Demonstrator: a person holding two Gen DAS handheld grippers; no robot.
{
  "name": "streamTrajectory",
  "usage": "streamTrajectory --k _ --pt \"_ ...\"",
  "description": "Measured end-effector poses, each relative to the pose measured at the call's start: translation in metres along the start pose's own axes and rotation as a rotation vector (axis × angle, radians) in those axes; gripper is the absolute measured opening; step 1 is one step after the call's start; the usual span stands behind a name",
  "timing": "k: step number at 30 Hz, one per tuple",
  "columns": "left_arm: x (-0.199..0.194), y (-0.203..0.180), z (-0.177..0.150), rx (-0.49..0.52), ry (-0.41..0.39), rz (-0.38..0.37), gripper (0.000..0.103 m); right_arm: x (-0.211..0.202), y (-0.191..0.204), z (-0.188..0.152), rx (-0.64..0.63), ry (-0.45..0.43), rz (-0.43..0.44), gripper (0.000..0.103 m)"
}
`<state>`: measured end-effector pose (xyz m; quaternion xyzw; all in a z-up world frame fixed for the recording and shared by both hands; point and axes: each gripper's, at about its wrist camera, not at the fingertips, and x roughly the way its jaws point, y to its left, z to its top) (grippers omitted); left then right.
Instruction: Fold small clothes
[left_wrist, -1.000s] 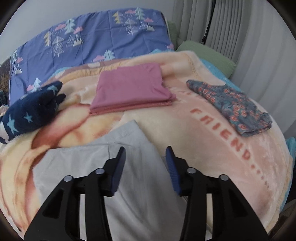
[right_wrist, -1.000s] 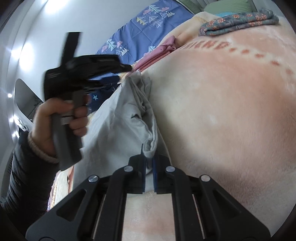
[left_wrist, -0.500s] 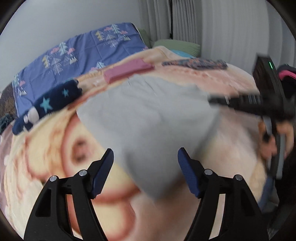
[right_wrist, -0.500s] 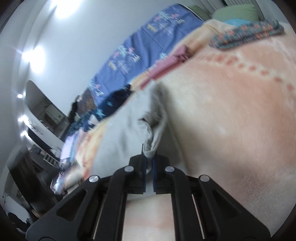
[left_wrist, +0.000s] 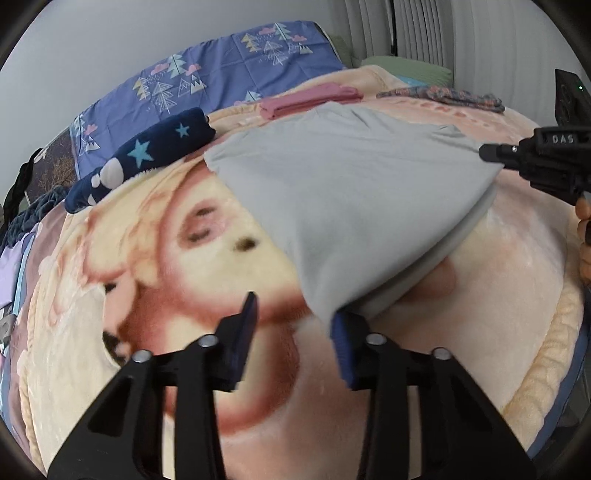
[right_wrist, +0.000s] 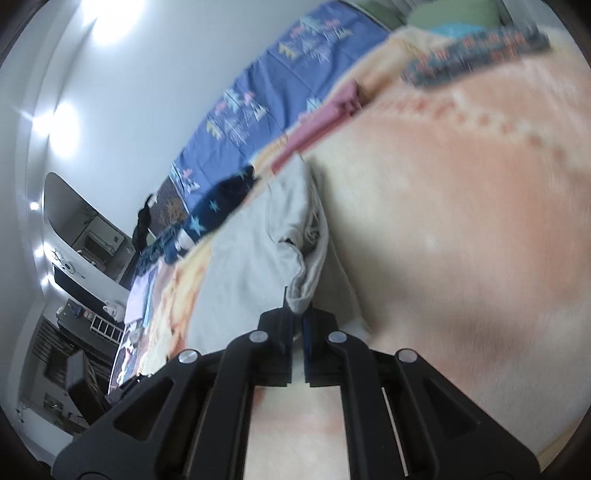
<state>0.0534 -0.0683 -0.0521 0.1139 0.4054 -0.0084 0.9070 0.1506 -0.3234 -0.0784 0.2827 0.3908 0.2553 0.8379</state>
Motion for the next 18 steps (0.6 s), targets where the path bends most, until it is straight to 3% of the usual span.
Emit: streamTrajectory --k 2,5,7,9,14,16,17,18 --pt "0.000 -0.010 -0.005 0.039 0.006 0.009 0.021 0.009 -0.007 -0.009 -0.003 0.033 -0.046 0.004" --pt "-0.006 -0.017 -0.007 0.068 0.010 -0.031 0.007 0.008 -0.009 -0.009 -0.005 0.042 -0.042 0.006" --pt "-0.017 -0.017 -0.006 0.075 0.007 -0.068 0.004 -0.002 0.003 -0.005 -0.076 0.012 -0.112 0.014" --pt "-0.034 -0.013 -0.005 0.076 -0.026 -0.107 0.003 -0.016 0.015 -0.003 -0.144 -0.050 -0.177 0.015" --pt "-0.048 -0.009 0.015 0.049 -0.130 -0.144 0.003 -0.023 0.042 0.002 -0.289 -0.081 -0.089 0.015" --pt "-0.024 -0.011 0.022 0.014 -0.096 -0.170 0.003 -0.008 0.050 0.002 -0.324 -0.042 -0.069 0.015" --pt "-0.010 -0.012 0.022 0.004 -0.058 -0.180 0.003 0.003 0.049 0.003 -0.326 -0.011 -0.095 0.015" --pt "0.009 -0.015 0.019 -0.004 0.006 -0.187 0.003 0.019 0.045 0.002 -0.324 0.039 -0.175 0.015"
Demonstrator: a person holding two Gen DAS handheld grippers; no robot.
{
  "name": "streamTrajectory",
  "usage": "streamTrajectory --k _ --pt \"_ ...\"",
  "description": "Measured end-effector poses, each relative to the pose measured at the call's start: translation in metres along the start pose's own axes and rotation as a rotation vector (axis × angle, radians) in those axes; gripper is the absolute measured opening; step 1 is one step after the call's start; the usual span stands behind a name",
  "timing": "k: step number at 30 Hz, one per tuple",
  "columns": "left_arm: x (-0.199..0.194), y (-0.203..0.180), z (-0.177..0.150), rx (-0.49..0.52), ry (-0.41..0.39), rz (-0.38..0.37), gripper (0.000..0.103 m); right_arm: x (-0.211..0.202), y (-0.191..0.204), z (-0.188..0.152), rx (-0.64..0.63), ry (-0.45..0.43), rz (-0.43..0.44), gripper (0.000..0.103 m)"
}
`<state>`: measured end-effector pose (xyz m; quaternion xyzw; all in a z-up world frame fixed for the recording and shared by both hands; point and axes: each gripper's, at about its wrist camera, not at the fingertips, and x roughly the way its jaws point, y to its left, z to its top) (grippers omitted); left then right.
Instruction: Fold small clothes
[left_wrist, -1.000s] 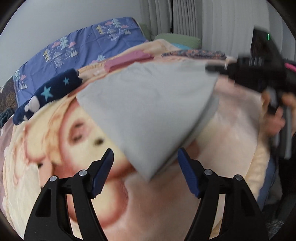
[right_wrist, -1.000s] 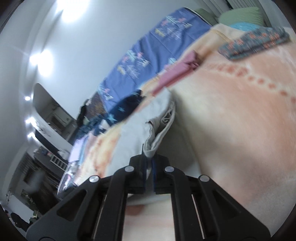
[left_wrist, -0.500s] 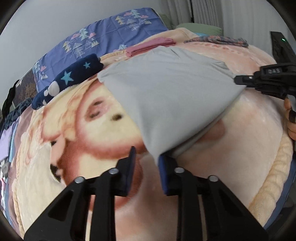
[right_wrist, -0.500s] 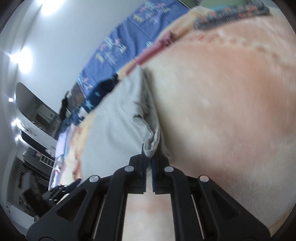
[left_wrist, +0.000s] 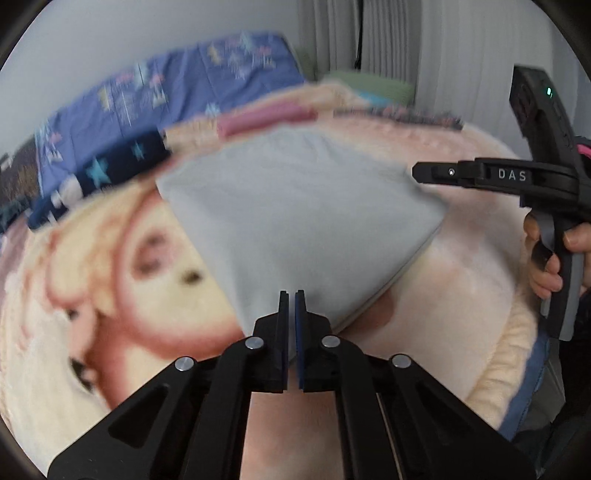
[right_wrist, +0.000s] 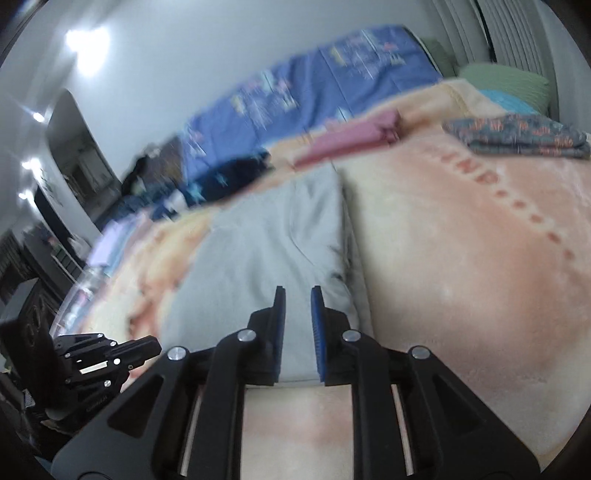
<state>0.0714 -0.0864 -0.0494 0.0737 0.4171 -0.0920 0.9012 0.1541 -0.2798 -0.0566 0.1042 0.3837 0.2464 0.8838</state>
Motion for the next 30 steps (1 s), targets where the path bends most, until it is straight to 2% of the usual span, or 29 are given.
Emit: streamTrajectory --k 1,2,5,9,10,12,13,14,15,17,19,21,22,23,25,26,27,28,30 --pt "0.013 0.001 -0.004 -0.013 0.040 0.003 0.004 0.011 -0.003 -0.002 -0.003 0.048 -0.064 0.006" --pt "0.018 0.003 -0.009 -0.031 0.041 -0.008 0.003 0.025 -0.010 -0.008 -0.004 0.104 -0.114 0.003" --pt "0.011 0.008 -0.010 -0.054 0.016 -0.044 0.005 0.018 -0.014 -0.004 -0.008 0.092 -0.079 0.003" --pt "0.000 0.016 -0.003 -0.089 -0.003 -0.087 0.006 0.002 0.003 0.024 -0.100 0.004 -0.103 0.019" --pt "-0.006 0.017 0.002 -0.090 -0.029 -0.094 0.010 0.000 0.009 0.038 -0.129 -0.022 -0.110 0.026" --pt "-0.015 0.024 0.014 -0.096 -0.084 -0.091 0.025 0.005 0.015 0.057 -0.166 -0.036 -0.114 0.038" --pt "-0.017 0.029 0.022 -0.102 -0.108 -0.071 0.029 0.017 0.019 0.073 -0.193 -0.024 -0.096 0.040" --pt "-0.015 0.032 0.028 -0.106 -0.118 -0.049 0.029 0.032 0.020 0.087 -0.209 -0.007 -0.083 0.040" --pt "-0.010 0.039 0.035 -0.119 -0.125 -0.024 0.029 0.043 0.022 0.098 -0.218 0.001 -0.094 0.040" --pt "0.004 0.052 0.045 -0.158 -0.118 0.012 0.029 0.074 0.026 0.123 -0.259 -0.016 -0.176 0.040" --pt "0.021 0.065 0.052 -0.196 -0.084 0.060 0.030 0.099 0.031 0.136 -0.274 0.010 -0.179 0.040" --pt "0.034 0.082 0.060 -0.231 -0.057 0.054 0.033 0.126 0.034 0.148 -0.272 0.061 -0.171 0.040" --pt "0.039 0.091 0.066 -0.247 -0.052 0.040 0.037 0.139 0.034 0.154 -0.273 0.086 -0.185 0.042" --pt "0.044 0.101 0.073 -0.262 -0.047 0.021 0.047 0.148 0.033 0.157 -0.268 0.103 -0.192 0.043" --pt "0.058 0.125 0.090 -0.307 -0.047 0.016 0.053 0.161 0.027 0.163 -0.236 0.122 -0.181 0.045" --pt "0.066 0.136 0.097 -0.329 -0.043 0.018 0.053 0.165 0.022 0.163 -0.214 0.128 -0.167 0.045" --pt "0.078 0.149 0.103 -0.361 -0.033 0.009 0.053 0.169 0.018 0.161 -0.199 0.130 -0.159 0.042" --pt "0.088 0.161 0.109 -0.394 -0.027 -0.008 0.053 0.173 0.015 0.157 -0.197 0.130 -0.157 0.025" --pt "0.111 0.182 0.117 -0.463 -0.007 -0.030 0.049 0.175 0.010 0.151 -0.210 0.111 -0.167 0.007"
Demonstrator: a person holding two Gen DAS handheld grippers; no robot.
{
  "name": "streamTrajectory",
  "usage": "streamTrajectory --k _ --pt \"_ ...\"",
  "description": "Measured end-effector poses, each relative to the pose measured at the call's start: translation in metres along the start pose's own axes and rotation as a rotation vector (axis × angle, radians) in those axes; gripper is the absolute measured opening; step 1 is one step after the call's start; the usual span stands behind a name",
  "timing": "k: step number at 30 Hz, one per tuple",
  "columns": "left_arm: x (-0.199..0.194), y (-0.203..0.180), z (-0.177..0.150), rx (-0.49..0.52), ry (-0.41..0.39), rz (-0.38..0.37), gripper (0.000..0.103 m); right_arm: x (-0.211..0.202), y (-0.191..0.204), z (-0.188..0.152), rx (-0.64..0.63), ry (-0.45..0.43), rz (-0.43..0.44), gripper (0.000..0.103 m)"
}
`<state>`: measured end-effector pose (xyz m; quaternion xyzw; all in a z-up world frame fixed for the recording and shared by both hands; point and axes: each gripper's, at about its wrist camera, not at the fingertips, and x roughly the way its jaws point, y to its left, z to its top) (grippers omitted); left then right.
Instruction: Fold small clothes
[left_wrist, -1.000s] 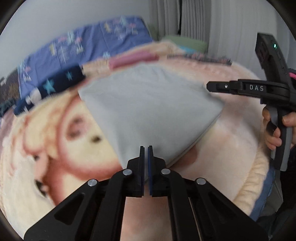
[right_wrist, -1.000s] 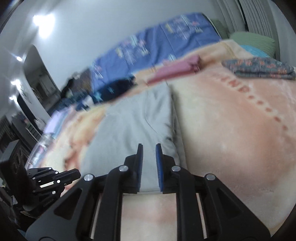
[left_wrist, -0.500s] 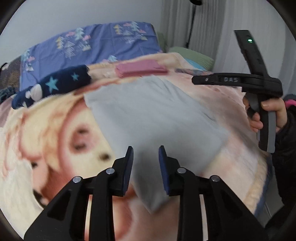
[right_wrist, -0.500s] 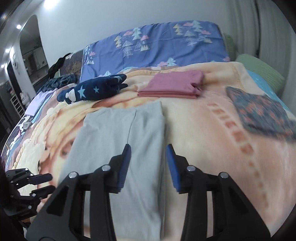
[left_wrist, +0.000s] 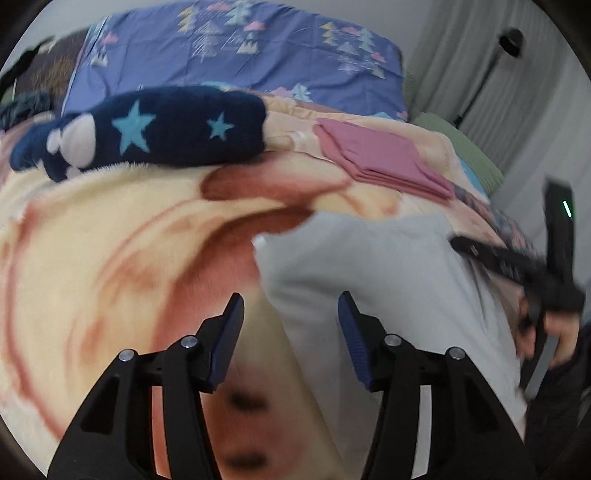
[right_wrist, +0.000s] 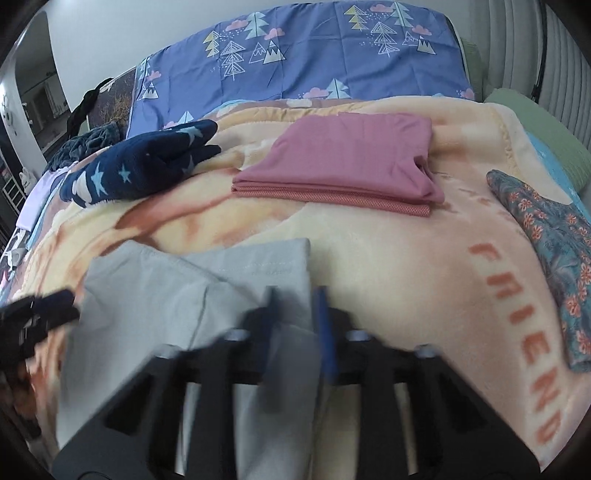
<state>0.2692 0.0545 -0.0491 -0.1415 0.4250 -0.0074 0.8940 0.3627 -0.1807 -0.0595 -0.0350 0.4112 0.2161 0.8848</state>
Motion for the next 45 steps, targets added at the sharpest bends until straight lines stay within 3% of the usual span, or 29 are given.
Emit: streamTrajectory --k 1,2,5,8,11,14,16,19,21,23,25,27,33,38,42,43,45 --pt "0.009 0.005 0.005 -0.025 0.015 0.002 0.018 -0.002 -0.001 -0.003 0.001 -0.027 -0.008 0.004" --pt "0.018 0.010 0.011 -0.050 0.042 -0.031 0.011 -0.005 -0.001 -0.006 0.003 -0.055 -0.018 0.004" --pt "0.010 0.004 0.018 -0.036 -0.030 -0.060 0.010 -0.017 -0.001 -0.010 0.000 -0.131 -0.063 0.004" --pt "0.003 -0.014 0.016 0.066 -0.093 0.002 0.010 -0.022 0.002 -0.009 -0.021 -0.164 -0.095 0.004" --pt "0.007 -0.024 0.011 0.169 -0.083 0.087 0.012 -0.019 0.005 -0.010 -0.045 -0.159 -0.108 0.004" --pt "-0.001 -0.027 0.008 0.209 -0.129 0.165 0.016 -0.019 0.005 -0.010 -0.045 -0.164 -0.105 0.004" --pt "-0.016 -0.029 0.008 0.202 -0.158 0.131 0.016 -0.020 0.006 -0.010 -0.046 -0.173 -0.105 0.004" --pt "-0.036 -0.039 0.001 0.208 -0.175 0.001 0.017 -0.023 0.008 -0.011 -0.056 -0.183 -0.114 0.004" --pt "-0.044 -0.055 -0.013 0.266 -0.148 -0.101 0.023 -0.026 0.011 -0.011 -0.067 -0.192 -0.122 0.004" --pt "-0.039 -0.069 -0.031 0.338 -0.081 -0.152 0.039 -0.027 0.014 -0.011 -0.076 -0.201 -0.127 0.005" --pt "-0.021 -0.080 -0.052 0.414 -0.008 -0.083 0.040 -0.028 0.014 -0.011 -0.077 -0.203 -0.129 0.005" --pt "-0.008 -0.082 -0.068 0.461 -0.018 -0.033 0.041 -0.028 0.013 -0.011 -0.070 -0.198 -0.123 0.005" --pt "-0.022 -0.077 -0.066 0.419 -0.019 -0.054 0.041 -0.046 0.018 -0.010 -0.074 -0.240 -0.140 0.005" --pt "-0.040 -0.080 -0.078 0.423 -0.034 -0.050 0.047 -0.077 0.029 -0.016 -0.103 -0.286 -0.159 0.005" --pt "-0.068 -0.077 -0.096 0.409 -0.037 -0.124 0.048 -0.108 0.034 -0.041 -0.116 -0.267 -0.048 0.005" --pt "-0.073 -0.076 -0.104 0.398 -0.022 -0.154 0.049 -0.114 0.034 -0.054 -0.121 -0.241 0.007 0.005" --pt "-0.076 -0.075 -0.121 0.407 -0.013 -0.143 0.056 -0.115 0.033 -0.080 -0.128 -0.165 0.071 0.005"
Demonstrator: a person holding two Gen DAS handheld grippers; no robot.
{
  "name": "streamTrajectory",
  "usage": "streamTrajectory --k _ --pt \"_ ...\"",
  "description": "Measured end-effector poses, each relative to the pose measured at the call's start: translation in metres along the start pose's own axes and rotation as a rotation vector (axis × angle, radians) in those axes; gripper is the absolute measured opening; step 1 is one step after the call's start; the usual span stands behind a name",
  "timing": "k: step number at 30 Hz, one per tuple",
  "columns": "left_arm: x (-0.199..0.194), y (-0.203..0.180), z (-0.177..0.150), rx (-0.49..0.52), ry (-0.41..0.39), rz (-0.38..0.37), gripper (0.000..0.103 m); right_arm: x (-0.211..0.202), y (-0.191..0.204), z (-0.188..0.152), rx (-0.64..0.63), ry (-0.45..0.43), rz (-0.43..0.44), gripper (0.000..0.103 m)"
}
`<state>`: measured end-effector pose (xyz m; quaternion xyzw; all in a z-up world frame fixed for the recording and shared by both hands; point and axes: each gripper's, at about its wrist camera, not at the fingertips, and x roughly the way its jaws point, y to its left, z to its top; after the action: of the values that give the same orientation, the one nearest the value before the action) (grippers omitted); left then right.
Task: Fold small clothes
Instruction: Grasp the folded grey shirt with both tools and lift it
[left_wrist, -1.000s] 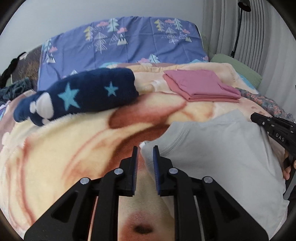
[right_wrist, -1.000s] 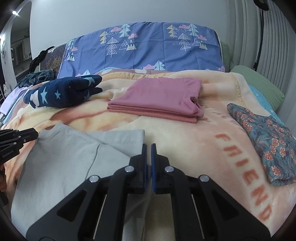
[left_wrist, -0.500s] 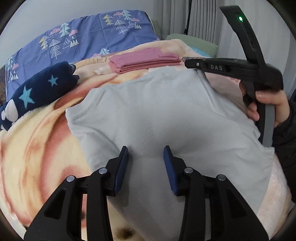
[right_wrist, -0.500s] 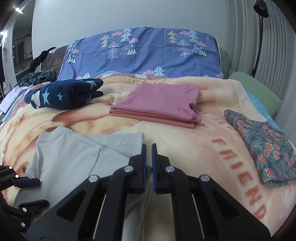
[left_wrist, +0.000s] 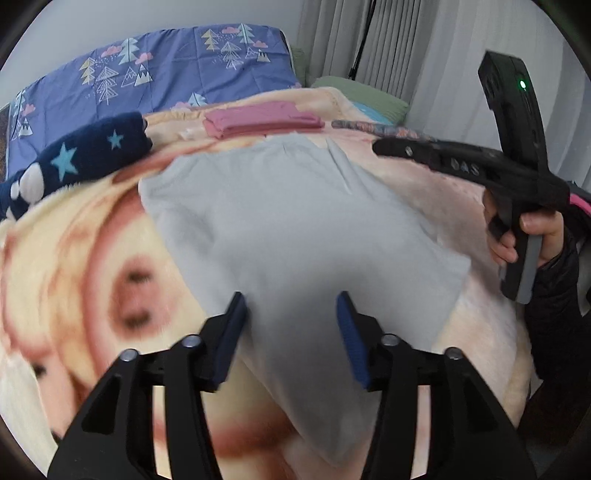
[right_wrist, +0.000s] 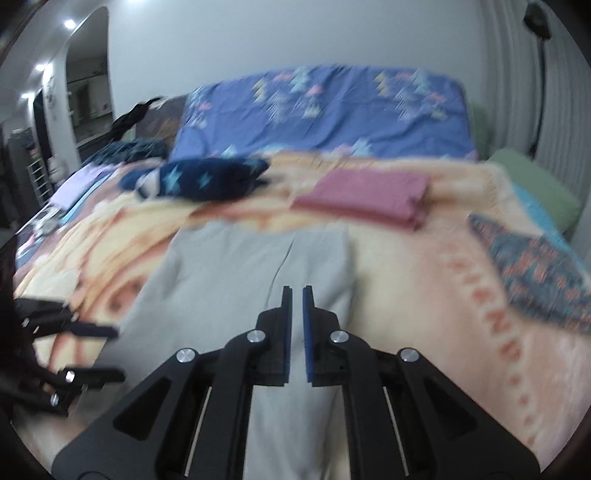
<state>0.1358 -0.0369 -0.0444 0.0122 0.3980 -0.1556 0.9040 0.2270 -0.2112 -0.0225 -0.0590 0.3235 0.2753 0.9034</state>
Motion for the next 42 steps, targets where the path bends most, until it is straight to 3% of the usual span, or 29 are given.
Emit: streamTrajectory --k 2,3,5,8,9,10,12,20,27,31,36,37,38,40,42 --pt "0.005 -0.005 -0.015 0.032 0.028 0.048 0.061 0.005 -0.001 -0.026 0.000 0.084 -0.029 0.005" --pt "0.012 -0.004 -0.023 0.009 0.083 0.040 0.061 0.011 -0.004 -0.042 0.005 0.124 -0.078 0.006" --pt "0.014 0.002 -0.031 -0.062 0.085 0.004 0.061 0.008 -0.008 -0.058 0.029 0.106 -0.108 0.013" --pt "0.007 0.002 -0.028 -0.077 0.086 0.006 0.061 -0.009 -0.006 -0.050 0.044 0.093 -0.121 0.015" --pt "0.004 0.001 -0.027 -0.075 0.082 0.011 0.061 -0.014 -0.008 -0.046 0.053 0.087 -0.115 0.029" --pt "0.002 0.001 -0.026 -0.070 0.074 0.015 0.061 -0.016 -0.011 -0.043 0.064 0.084 -0.110 0.049" --pt "-0.003 0.007 -0.021 -0.078 0.051 0.019 0.062 -0.022 -0.022 -0.035 0.109 0.072 -0.074 0.057" --pt "0.016 0.053 0.004 -0.271 0.009 -0.062 0.065 0.015 -0.065 -0.025 0.330 0.158 0.136 0.057" --pt "0.056 0.083 0.029 -0.364 0.048 -0.096 0.065 0.062 -0.068 -0.011 0.327 0.219 0.197 0.057" --pt "0.073 0.090 0.040 -0.373 0.049 -0.107 0.065 0.085 -0.071 0.003 0.310 0.225 0.259 0.047" --pt "0.086 0.092 0.056 -0.338 0.037 -0.068 0.064 0.111 -0.074 0.016 0.319 0.235 0.312 0.036" --pt "0.089 0.093 0.059 -0.340 0.032 -0.054 0.055 0.113 -0.073 0.019 0.314 0.235 0.309 0.033" --pt "0.090 0.095 0.061 -0.342 0.025 -0.038 0.041 0.115 -0.070 0.021 0.303 0.234 0.301 0.031" --pt "0.087 0.093 0.067 -0.336 0.011 -0.017 0.023 0.112 -0.064 0.023 0.274 0.217 0.276 0.017" --pt "0.075 0.088 0.071 -0.305 -0.018 0.002 0.019 0.098 -0.052 0.028 0.213 0.174 0.210 0.015"
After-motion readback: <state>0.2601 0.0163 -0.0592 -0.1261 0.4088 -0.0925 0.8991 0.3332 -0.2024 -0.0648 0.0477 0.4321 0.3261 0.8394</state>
